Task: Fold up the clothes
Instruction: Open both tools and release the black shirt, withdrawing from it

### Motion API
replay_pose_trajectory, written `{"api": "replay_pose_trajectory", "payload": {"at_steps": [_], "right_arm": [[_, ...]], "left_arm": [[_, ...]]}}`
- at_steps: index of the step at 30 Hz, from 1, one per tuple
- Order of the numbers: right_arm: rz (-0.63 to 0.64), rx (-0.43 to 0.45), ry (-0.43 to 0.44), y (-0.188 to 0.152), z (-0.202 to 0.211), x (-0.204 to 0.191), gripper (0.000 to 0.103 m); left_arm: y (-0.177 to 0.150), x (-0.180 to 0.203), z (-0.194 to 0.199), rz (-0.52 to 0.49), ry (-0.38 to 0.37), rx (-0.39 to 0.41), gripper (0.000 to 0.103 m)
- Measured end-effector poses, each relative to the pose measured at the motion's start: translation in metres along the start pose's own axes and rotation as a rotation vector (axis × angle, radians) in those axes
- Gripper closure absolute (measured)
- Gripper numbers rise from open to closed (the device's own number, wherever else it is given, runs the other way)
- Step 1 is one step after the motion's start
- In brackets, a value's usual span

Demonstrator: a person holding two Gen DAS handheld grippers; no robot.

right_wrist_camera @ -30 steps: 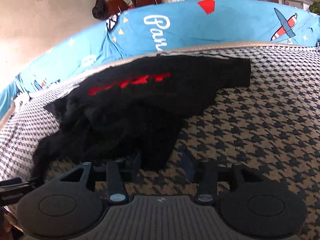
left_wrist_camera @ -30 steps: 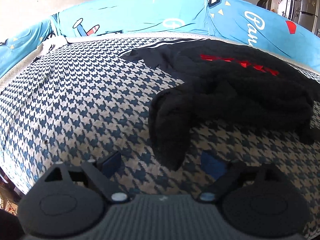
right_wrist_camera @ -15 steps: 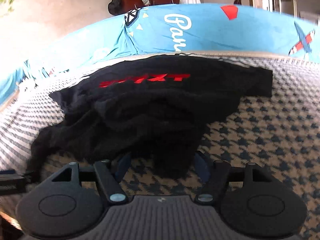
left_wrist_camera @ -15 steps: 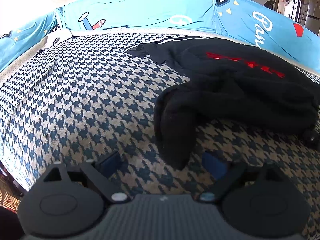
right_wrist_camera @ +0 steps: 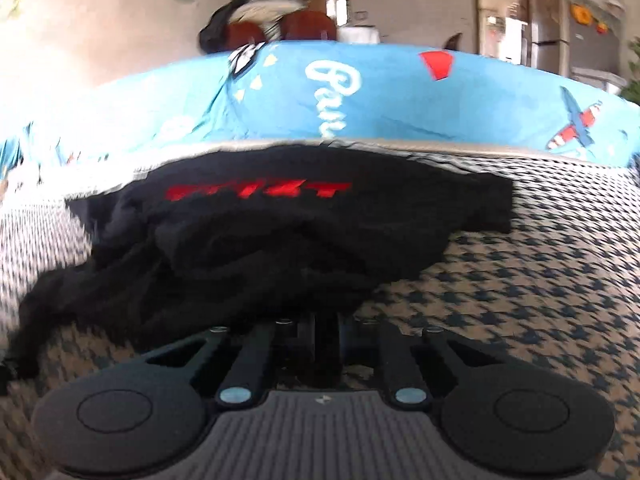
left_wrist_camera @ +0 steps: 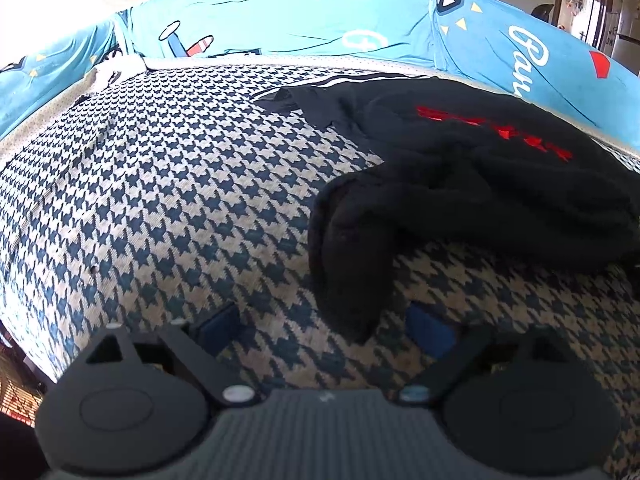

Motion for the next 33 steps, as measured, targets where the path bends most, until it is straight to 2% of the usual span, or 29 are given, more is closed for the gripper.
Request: {"api": "replay_pose_trajectory", "payload": {"at_steps": [7,10,17,19,23,33], "right_arm": [[-0.101,0.133,-0.072,0.026,0.058,0.035,0.093],[-0.114,0.158,-0.116,0.023,0.084,0.047,0.093],[-0.068,0.168,-0.157,0.01,0.115,0.057,0.093],[-0.065,0.146,-0.172,0.005,0.119,0.061,0.093],[-0.136,0.105,-0.222,0.0,0.123,0.076,0.092],[-0.167,0.126,-0.279,0.0,0.131,0.083,0.09]], "left_arm": [[0.003,-0.009,0.007,0.024,0.002,0.017,0.009],[0.002,-0.01,0.011,0.024,-0.002,0.022,0.009],[-0.004,-0.013,0.02,0.026,-0.004,0.029,0.008],[-0.004,-0.015,0.023,0.036,0.002,0.032,0.007],[-0.004,-0.018,0.023,0.049,0.024,0.042,0.007],[-0.003,-0.026,0.027,0.065,0.053,0.056,0.006]]}}
Point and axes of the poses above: each gripper's, at about its wrist camera, not at the fingertips, and z roughly against the way its jaws point, x to its right, y to its top, the point moved 1 cm from there along -z, roughly the way its jaws point, and after that the axes turned 10 degrees about x, right-handed, at the moved point
